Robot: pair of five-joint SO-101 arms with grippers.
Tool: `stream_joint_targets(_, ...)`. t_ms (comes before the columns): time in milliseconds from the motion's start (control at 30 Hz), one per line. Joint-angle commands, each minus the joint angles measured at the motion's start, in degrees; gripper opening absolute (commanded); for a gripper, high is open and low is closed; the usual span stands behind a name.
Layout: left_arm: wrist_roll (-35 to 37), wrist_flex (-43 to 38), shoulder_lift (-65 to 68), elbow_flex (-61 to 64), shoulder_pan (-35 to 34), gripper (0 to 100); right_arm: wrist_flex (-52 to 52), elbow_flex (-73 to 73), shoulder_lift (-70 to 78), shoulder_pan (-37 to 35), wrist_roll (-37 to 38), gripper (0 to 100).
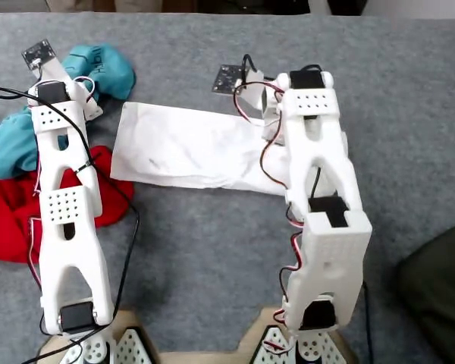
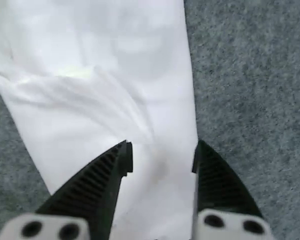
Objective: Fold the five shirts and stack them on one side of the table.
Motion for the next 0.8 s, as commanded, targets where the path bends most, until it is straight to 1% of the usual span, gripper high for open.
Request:
stream_joint_targets(0,-0.26,0.18,-0.66,-2.46,0.44,4,3.43,-2.51,-0.66,-0.13,-2.37,0.5)
stream_joint_targets(67,-0.26,0.18,-0.66,-2.46,0.44,4,4.48,-2.77,-0.66,1.19,-5.63,2.0)
stream_joint_targets(100,-0.26,0.18,-0.66,-2.46,0.44,4,4.75,-2.86,-0.66,1.80,-7.56,0.6)
stream_joint_targets(200,-0.26,0.18,-0.66,-2.46,0.26,4,4.84,-2.95,-0.75,3.47,-13.63,0.5)
stream_joint_targets(300,-0.26,0.18,-0.84,-2.55,0.00,4,4.92,-2.68,-2.68,5.05,-22.51,0.5)
stream_joint_targets(367,-0.18,0.18,-1.10,-2.55,-0.09,4,5.01,-2.42,-4.53,7.43,-28.48,0.5)
stream_joint_targets(467,-0.18,0.18,-1.10,-2.55,0.00,4,7.12,-2.42,-5.67,11.56,-34.73,1.2)
stream_joint_targets(567,-0.18,0.18,-1.10,-2.55,0.00,4,9.76,-2.42,-4.53,15.25,-40.00,4.5)
stream_joint_targets(667,-0.18,0.09,-1.10,-2.55,0.00,4,10.20,-2.51,-2.86,18.42,-45.80,10.5)
stream_joint_targets(767,-0.18,0.09,-0.92,-2.55,0.44,4,10.20,-2.51,-2.42,19.82,-48.26,16.1)
